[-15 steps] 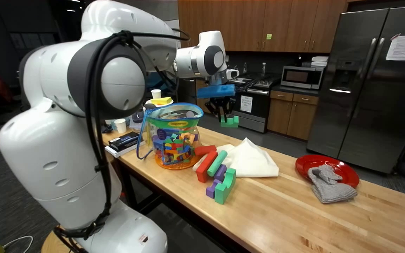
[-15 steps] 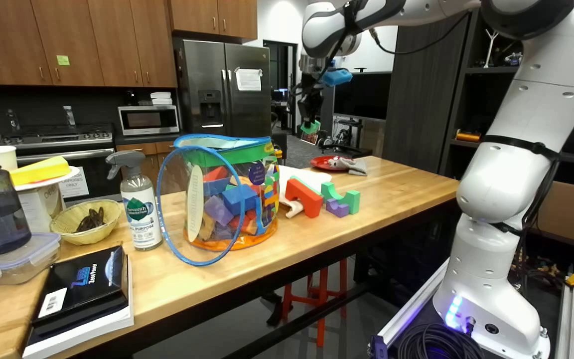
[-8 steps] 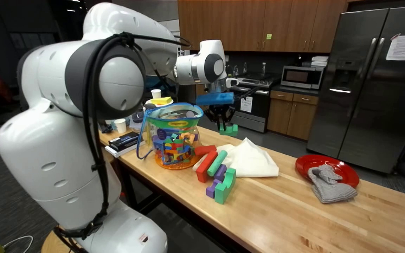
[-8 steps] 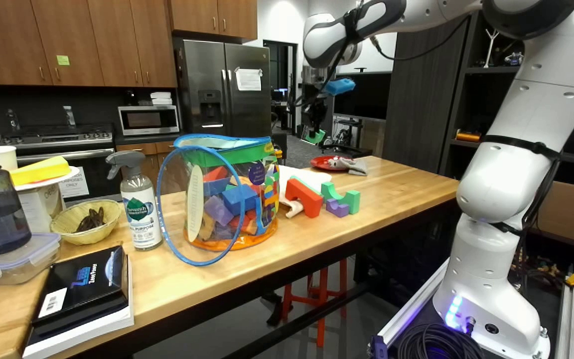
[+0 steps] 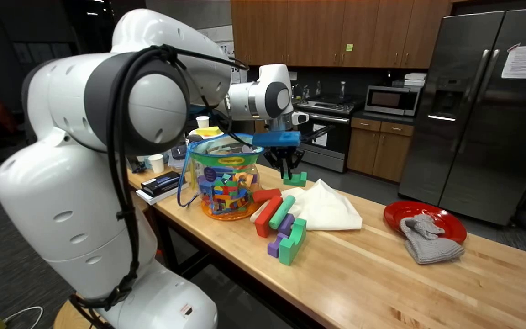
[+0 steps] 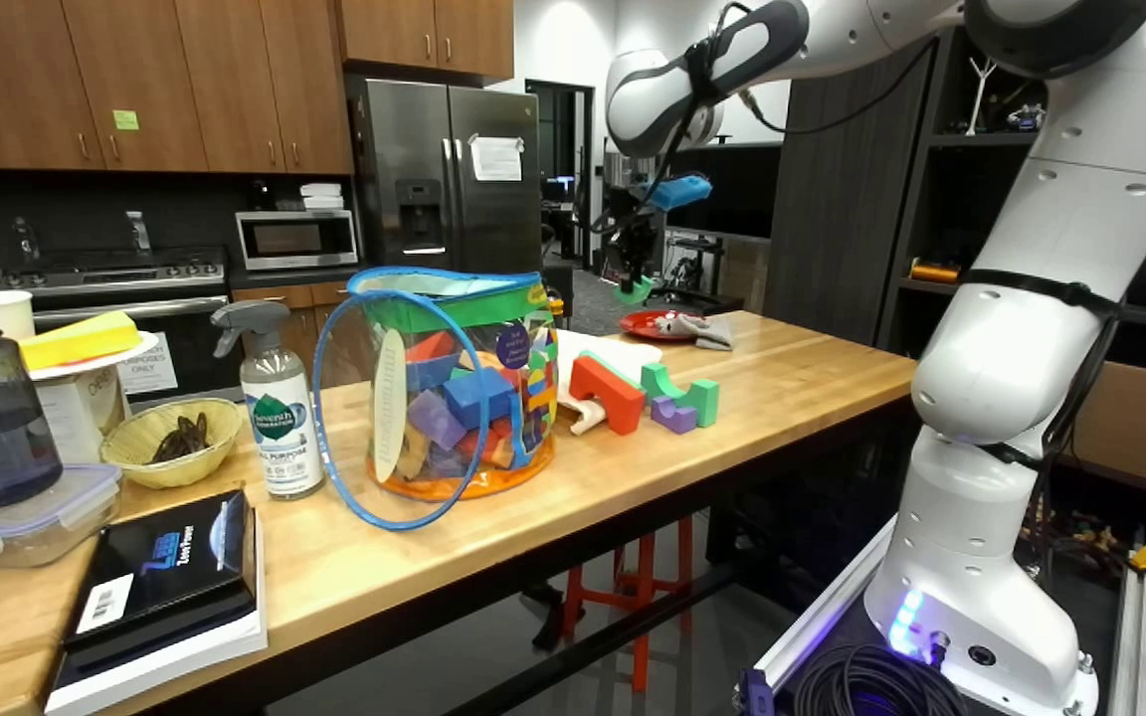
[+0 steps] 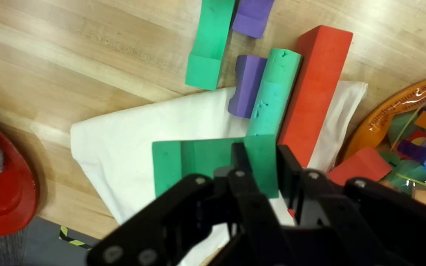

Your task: Take the green block out of the clear bag

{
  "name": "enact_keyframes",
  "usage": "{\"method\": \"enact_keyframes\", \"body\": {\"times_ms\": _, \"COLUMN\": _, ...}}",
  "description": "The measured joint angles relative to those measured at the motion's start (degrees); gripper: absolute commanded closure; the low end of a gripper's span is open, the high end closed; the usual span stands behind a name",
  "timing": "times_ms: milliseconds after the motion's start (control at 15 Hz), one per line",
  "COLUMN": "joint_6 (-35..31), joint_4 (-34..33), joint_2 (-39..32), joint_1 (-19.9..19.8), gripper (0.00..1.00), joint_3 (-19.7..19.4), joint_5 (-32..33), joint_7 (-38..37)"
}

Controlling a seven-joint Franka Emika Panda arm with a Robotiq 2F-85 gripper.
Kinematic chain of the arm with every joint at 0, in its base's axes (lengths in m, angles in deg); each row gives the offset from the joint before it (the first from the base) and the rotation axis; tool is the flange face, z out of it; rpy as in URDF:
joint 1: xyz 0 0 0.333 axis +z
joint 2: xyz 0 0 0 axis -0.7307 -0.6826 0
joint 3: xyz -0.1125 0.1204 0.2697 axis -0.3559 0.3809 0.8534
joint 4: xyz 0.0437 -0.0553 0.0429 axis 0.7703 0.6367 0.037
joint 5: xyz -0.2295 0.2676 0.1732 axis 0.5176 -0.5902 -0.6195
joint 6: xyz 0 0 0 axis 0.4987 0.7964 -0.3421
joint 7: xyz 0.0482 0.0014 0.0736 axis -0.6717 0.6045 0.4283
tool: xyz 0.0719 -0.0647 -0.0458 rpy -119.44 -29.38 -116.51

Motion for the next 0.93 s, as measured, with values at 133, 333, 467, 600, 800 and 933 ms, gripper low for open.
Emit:
{"method": "enact_keyframes", "body": {"times_ms": 133, "joint_6": -0.92, "joint_4": 1.13, "joint_2": 0.01, "joint_1": 0.01, "gripper": 0.94, "joint_3": 0.10, "joint_5": 0.00, "joint_7": -0.99}}
{"method": "enact_keyframes", "body": {"times_ms": 333, "joint_6": -2.84, "joint_4": 2.97, "joint_2": 0.01, "joint_1": 0.01, "gripper": 0.94, "joint_3": 0.26, "joint_5": 0.01, "joint_7": -2.49}}
{"method": "enact_keyframes", "body": {"times_ms": 467, "joint_6": -4.66, "joint_4": 4.26, "joint_2": 0.02, "joint_1": 0.01, "gripper": 0.94, "joint_3": 0.43, "joint_5": 0.43, "joint_7": -3.56}}
{"method": "enact_keyframes", "body": {"times_ms": 600, "joint_6": -6.81, "joint_4": 5.63, "joint_2": 0.02, "joint_1": 0.02, "gripper": 0.94, "joint_3": 0.64, "joint_5": 1.54, "joint_7": -4.91}}
{"method": "enact_keyframes", "body": {"times_ms": 800, "joint_6": -9.87, "joint_4": 7.54, "joint_2": 0.02, "joint_1": 0.02, "gripper": 0.94, "joint_3": 0.95, "joint_5": 4.02, "joint_7": -7.37}}
{"method": "enact_keyframes", "body": {"times_ms": 933, "joint_6": -11.31, "joint_4": 8.51, "joint_2": 0.02, "joint_1": 0.02, "gripper": 0.94, "joint_3": 1.11, "joint_5": 5.44, "joint_7": -8.78}}
